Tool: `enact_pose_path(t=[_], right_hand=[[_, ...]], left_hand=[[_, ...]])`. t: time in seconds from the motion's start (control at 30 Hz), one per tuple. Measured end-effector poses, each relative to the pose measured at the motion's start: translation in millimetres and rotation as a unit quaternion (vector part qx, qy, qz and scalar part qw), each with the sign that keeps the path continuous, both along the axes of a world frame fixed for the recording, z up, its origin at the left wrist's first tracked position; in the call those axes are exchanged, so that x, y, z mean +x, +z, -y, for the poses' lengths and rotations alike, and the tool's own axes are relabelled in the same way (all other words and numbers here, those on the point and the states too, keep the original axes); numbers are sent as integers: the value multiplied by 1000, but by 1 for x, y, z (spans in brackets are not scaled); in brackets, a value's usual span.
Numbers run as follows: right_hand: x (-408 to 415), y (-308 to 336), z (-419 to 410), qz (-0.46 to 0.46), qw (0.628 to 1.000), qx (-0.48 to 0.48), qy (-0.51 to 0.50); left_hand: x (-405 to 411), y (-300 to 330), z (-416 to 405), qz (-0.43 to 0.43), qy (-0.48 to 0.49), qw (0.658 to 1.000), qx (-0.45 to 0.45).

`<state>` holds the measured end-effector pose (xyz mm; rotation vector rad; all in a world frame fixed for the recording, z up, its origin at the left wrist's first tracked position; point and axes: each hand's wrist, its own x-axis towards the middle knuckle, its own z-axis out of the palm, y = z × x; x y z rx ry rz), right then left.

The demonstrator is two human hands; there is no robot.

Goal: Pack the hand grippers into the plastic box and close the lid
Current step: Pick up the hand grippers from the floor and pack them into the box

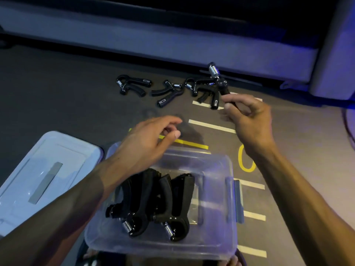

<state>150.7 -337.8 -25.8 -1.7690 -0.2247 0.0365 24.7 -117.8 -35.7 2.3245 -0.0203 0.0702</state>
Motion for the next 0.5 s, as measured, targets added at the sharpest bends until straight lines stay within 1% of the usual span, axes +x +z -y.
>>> enact_pose_path(t=[0.07,0.17,0.23,0.33,0.4,0.47,0.5], right_hand=[[-35,23,-4,-84,992,84,51],[-80,38,-3,-214,948,206,116],[-105,38,0,-261,925,242,136],[-131,31,6,-281,911,248,174],[-141,27,11,-290,905,242,195],[-147,27,16,-294,905,216,218],[-150,28,18,-291,909,194,228]], left_hand=[[-9,6,9,-10,22,997,-69],[-21,10,20,-24,59,984,-166],[-29,14,27,-28,62,973,-219],[-40,21,33,-16,51,956,-289],[-45,24,35,-29,52,940,-336],[-49,26,36,-46,47,927,-370],[-50,26,37,-52,41,926,-372]])
